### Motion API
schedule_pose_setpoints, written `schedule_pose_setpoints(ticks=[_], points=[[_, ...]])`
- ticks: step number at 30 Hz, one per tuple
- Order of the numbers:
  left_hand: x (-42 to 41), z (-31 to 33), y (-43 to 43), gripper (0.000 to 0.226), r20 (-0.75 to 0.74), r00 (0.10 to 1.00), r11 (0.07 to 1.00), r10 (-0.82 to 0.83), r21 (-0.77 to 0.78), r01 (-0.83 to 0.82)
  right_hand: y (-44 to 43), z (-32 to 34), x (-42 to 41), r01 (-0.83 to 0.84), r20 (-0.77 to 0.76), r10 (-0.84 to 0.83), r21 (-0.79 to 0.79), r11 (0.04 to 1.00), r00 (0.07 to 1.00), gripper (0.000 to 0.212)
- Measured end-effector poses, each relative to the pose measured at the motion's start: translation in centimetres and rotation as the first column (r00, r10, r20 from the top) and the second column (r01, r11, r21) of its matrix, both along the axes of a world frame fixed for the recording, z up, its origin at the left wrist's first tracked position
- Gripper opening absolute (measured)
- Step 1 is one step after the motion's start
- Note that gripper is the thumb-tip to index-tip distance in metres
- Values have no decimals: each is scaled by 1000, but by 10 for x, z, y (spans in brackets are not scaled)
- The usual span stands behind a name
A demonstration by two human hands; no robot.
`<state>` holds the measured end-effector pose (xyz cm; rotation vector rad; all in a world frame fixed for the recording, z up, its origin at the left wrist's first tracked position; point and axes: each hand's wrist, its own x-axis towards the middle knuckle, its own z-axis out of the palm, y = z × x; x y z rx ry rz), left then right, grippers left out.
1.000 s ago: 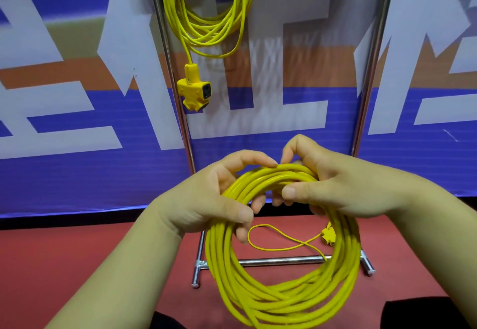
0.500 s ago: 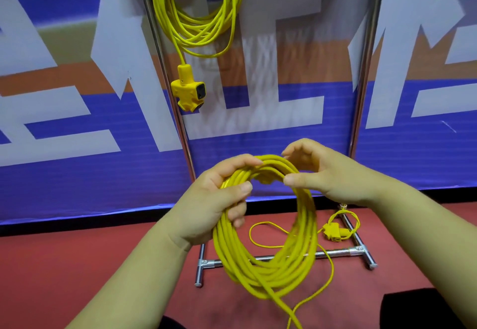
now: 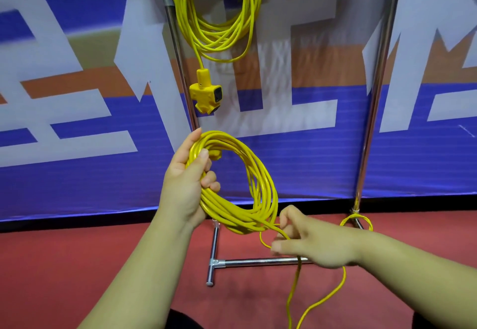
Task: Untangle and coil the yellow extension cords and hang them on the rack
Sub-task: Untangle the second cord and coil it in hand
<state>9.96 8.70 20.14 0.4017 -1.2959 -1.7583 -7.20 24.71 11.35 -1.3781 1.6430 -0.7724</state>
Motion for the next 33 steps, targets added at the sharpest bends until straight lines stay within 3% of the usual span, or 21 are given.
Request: schedule_pose_setpoints(ticks=[2,6,11,14,16,20,25,29,33], points=[[4,1,-3,40,-16,1000,1000,15,10,-15,-2,-4,-4,-28,76,27,18,999,997,33],[15,1,-13,42,-44,999,998,19,53,-16,-3,-1,-22,123,365,-121,17,992,923,22],[23,-1,-19,41,-74,989,987,-131,85,137,-10,7,-28,292,360,-254,-56,955,898,22],[21,-3,-10,37,45,973,974,-226,-16,227,-16,19,-22,493,385,-407,-157,856,829,20],[16,-8,-1,35,199,953,957,-230,-135,259,-17,32,-16,539,409,-423,-227,811,809,17],[3,-23,15,35,431,884,914,-184,-257,315,-10,57,-6,464,365,-342,-329,822,866,10],[-8,-31,25,27,601,797,832,-69,-405,378,-1,71,2,277,218,-205,-389,879,954,4],[-14,-32,34,28,640,766,775,-64,-451,442,3,73,-1,228,204,-151,-432,873,967,3],[-22,-32,32,25,547,831,858,-102,-375,352,6,71,-15,251,311,-114,-447,859,944,12]])
